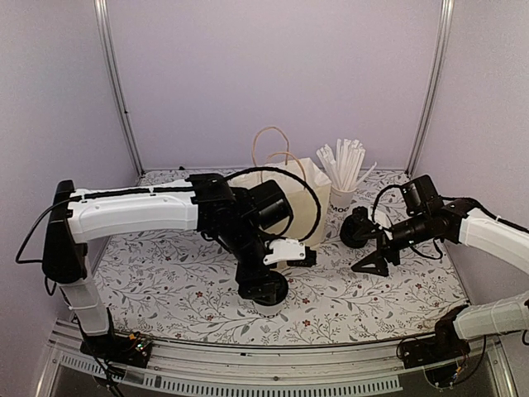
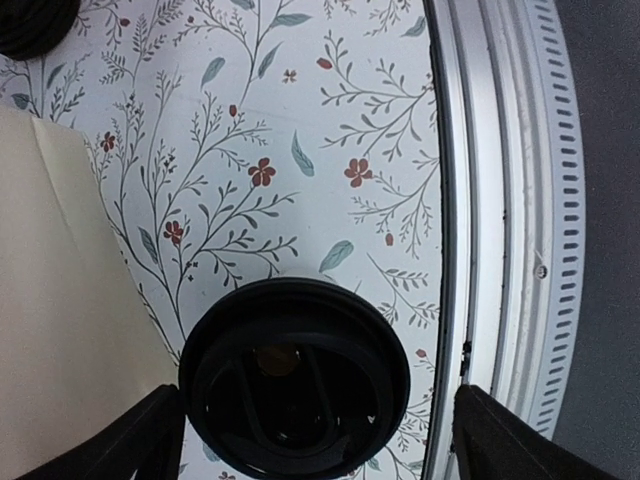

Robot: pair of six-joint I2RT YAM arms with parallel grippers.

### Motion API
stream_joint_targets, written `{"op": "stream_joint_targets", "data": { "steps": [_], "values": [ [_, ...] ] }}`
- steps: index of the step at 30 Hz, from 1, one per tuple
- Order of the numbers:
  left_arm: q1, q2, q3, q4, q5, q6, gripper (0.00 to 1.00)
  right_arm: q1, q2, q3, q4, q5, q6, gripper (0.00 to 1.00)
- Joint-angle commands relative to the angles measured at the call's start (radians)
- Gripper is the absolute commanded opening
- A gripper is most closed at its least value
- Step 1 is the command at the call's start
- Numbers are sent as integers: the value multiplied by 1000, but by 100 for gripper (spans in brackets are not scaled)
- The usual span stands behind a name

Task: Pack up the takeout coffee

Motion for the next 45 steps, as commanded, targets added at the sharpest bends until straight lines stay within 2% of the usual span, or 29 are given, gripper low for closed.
{"op": "stream_joint_targets", "data": {
  "steps": [1,12,19,25,32,38,45],
  "values": [
    [-20,10,15,-19,-57,-16,95,-6,22,4,7,-36,1,99],
    [-33,34,-2,-25,-76,-5,84,-6,30,-1,10,-27,3,99],
    [-42,46,-16,-24,-107,-4,84,-6,36,-2,7,-32,1,99],
    [-43,52,-19,-28,-113,-1,80,-6,38,-4,6,-33,0,99],
    [-58,38,7,-27,-181,-6,85,-6,36,-4,3,-37,-2,99],
    [-59,26,24,-22,-184,-8,90,-6,38,-4,-1,-39,-3,99],
    [-59,51,18,-8,-186,-24,91,-6,42,-6,-3,-41,-4,99]
  ]
}}
